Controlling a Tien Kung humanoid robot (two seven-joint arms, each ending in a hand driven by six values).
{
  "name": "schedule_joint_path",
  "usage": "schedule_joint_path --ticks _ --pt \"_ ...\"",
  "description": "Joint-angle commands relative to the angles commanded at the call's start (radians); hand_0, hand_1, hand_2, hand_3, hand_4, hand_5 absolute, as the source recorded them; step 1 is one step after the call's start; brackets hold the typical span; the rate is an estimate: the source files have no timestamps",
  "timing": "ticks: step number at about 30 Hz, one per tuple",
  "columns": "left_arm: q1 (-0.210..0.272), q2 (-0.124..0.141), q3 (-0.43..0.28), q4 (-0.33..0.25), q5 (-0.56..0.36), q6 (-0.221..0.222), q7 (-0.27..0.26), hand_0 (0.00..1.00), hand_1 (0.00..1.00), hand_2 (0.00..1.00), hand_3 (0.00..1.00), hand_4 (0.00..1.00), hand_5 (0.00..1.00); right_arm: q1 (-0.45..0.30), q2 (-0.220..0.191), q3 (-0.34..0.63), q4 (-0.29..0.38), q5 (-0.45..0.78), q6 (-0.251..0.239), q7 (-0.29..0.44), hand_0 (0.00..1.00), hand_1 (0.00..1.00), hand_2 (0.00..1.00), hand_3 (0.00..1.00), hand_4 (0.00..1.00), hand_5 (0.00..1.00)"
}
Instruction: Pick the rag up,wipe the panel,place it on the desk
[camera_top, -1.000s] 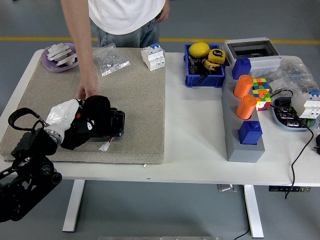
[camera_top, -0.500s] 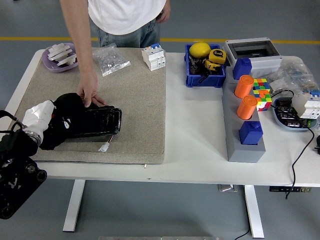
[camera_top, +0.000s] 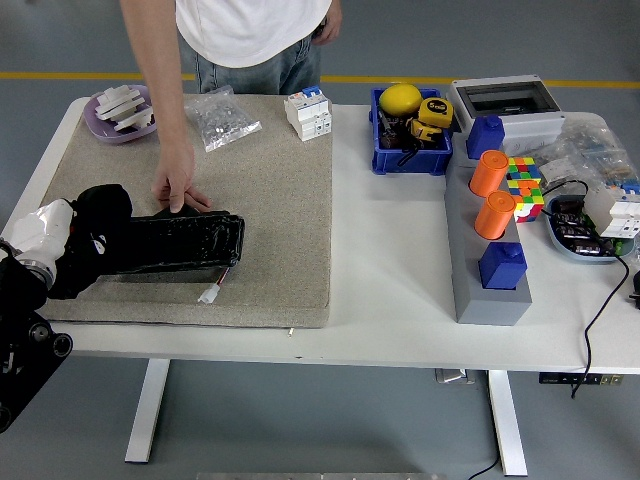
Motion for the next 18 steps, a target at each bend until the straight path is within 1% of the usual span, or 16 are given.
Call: schedule_joint_path --ticks 1,7,15,18 --pt "0.001 0.002 -0.003 0.0 0.002 0.0 0.0 0.202 0.126 0.541 0.532 0.284 0.002 0.0 0.0 0.0 0.0 -0.001 0.0 0.0 0.735 0.609 0.662 0.62 0.998 0.621" --pt "0.006 0.011 -0.005 -0.006 0.0 -0.001 0.001 0.202 0.126 0.541 0.532 0.284 0.002 0.0 -0.001 0.005 0.001 -0.004 -0.001 0.0 0.735 0.609 0.662 0.62 0.998 0.621" --pt "0.001 0.005 0.02 -0.038 0.004 -0.001 0.006 0.201 0.126 0.541 0.532 0.283 0.002 0.001 -0.001 0.005 0.002 -0.004 -0.001 0.001 0.734 0.606 0.662 0.619 0.998 0.622" --pt "-0.004 0.003 0.04 -0.057 0.004 -0.003 0.012 0.201 0.126 0.541 0.532 0.283 0.002 0.001 -0.002 0.006 0.003 -0.004 -0.002 0.001 0.734 0.606 0.662 0.619 0.998 0.622"
